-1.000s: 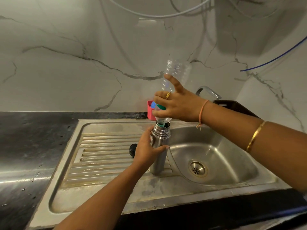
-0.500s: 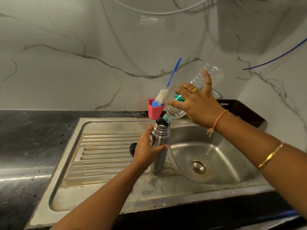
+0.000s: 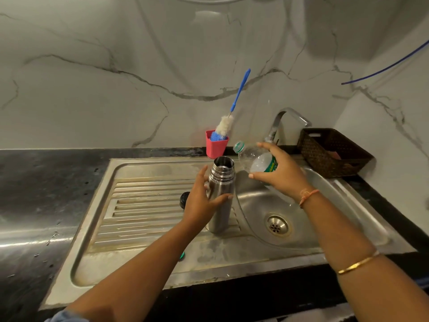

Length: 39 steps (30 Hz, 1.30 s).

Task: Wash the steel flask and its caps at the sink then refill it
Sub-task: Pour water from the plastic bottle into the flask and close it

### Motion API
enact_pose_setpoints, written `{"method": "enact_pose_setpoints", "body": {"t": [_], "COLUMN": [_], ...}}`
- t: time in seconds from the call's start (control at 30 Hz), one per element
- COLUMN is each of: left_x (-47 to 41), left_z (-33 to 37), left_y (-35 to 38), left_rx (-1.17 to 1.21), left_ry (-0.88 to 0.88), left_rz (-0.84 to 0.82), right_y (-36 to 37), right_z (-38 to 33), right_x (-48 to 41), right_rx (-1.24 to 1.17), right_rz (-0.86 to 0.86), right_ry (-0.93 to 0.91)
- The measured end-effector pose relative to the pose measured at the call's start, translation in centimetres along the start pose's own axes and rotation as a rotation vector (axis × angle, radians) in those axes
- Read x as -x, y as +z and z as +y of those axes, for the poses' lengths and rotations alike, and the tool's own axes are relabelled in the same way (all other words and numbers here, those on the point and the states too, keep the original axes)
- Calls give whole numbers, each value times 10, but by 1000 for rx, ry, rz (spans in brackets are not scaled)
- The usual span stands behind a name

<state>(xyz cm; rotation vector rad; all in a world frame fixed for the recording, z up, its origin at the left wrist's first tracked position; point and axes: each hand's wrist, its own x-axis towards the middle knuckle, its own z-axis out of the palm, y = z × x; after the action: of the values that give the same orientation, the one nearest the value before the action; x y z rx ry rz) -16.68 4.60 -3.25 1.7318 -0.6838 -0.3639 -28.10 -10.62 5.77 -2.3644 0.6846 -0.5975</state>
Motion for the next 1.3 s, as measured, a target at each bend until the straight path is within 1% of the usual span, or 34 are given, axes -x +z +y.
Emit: {"method": "enact_pose_setpoints", "body": {"t": [0.07, 0.13, 0.2, 0.33, 0.4, 0.47, 0.57, 0.63, 0.77, 0.9, 0.97, 1.0, 1.03, 1.1, 1.17, 1.2, 1.23, 1.3], "left_x": [-1, -3, -3, 16, 30, 40, 50, 56, 66, 72, 72, 72, 71, 69, 66, 64, 64, 65], "left_z": [-1, -3, -10, -35, -49, -62, -77, -83, -95, -106, -109, -108, -104, -89, -66, -55, -46, -32], "left_y": [-2, -6, -12, -33, -46, -55, -62, -62, -61, -69, -75, -79, -82, -92, -104, -110, -116, -127], "left_rx": [-15, -62, -174, -534, -665, -790, -880, -896, -902, -881, -785, -676, -517, -42, 471, 658, 786, 906], "left_ry": [-12, -23, -48, -47, -77, -124, -148, -128, -3, 99, 89, 60, 2, -188, -344, -376, -384, -361], "left_rz": [-17, -46, -60, -69, -135, -244, -379, -390, -323, -323, -298, -235, -135, 83, 202, 224, 239, 250], "right_y": [9, 18, 26, 42, 51, 60, 71, 77, 92, 111, 120, 124, 129, 141, 155, 160, 167, 177], "right_z": [4, 13, 22, 31, 33, 35, 34, 31, 21, 0, -12, -17, -22, -32, -41, -45, -50, -60], "right_x": [9, 18, 25, 43, 52, 61, 73, 80, 97, 114, 118, 119, 120, 122, 123, 123, 122, 119], "right_rx": [-282, -439, -524, -626, -659, -681, -735, -722, -710, -672, -644, -633, -623, -587, -560, -542, -519, -447], "right_rz": [-29, -41, -8, 39, 34, 53, 148, 194, 251, 261, 252, 237, 214, 154, 82, 45, 11, -43], "right_ry": [87, 147, 182, 162, 142, 138, 158, 143, 115, 37, -17, -38, -54, -76, -86, -87, -95, -126]}}
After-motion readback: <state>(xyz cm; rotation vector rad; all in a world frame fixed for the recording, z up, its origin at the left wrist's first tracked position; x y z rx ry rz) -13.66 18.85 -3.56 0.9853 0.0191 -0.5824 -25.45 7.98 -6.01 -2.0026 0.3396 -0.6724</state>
